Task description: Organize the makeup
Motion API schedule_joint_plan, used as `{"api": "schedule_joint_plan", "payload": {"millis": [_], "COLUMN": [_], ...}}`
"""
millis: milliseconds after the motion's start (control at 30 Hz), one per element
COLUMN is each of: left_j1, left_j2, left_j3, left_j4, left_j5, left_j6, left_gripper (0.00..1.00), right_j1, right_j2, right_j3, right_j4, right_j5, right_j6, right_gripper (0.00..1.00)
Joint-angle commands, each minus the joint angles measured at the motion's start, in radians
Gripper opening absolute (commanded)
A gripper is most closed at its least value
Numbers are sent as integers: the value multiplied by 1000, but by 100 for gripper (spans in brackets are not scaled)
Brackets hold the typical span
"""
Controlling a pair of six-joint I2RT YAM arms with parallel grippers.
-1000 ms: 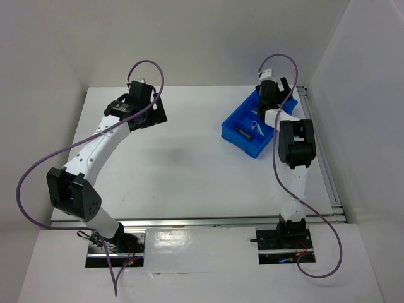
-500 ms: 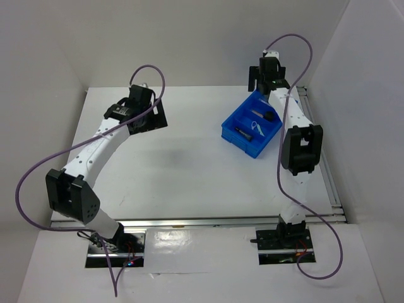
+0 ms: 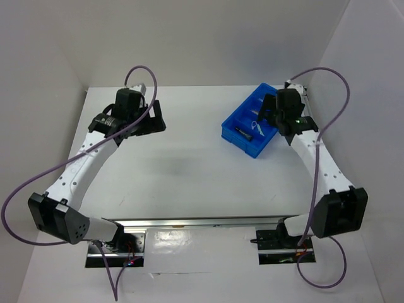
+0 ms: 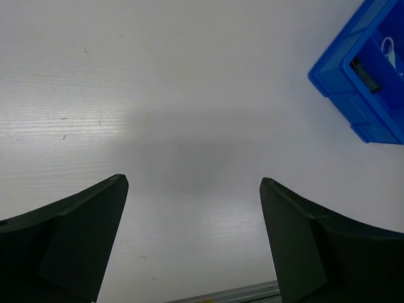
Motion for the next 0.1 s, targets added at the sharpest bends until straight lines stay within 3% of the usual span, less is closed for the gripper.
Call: {"api": "schedule_joint_plan", "payload": {"millis": [0,67], "left_j1": [4,4], "left_j2": [-24,-24], "left_j3": [-4,5], "left_j4": [19,6], "left_j5": [40,40], "left_j6": [17,17], "left_gripper": [100,100], "right_j1": [-8,-8], "right_j2": [-92,-135], "right_j3": [-41,-74], "right_j4": [0,0], "right_j5": [66,76], "right_j6": [60,60], "right_gripper": [100,100]}}
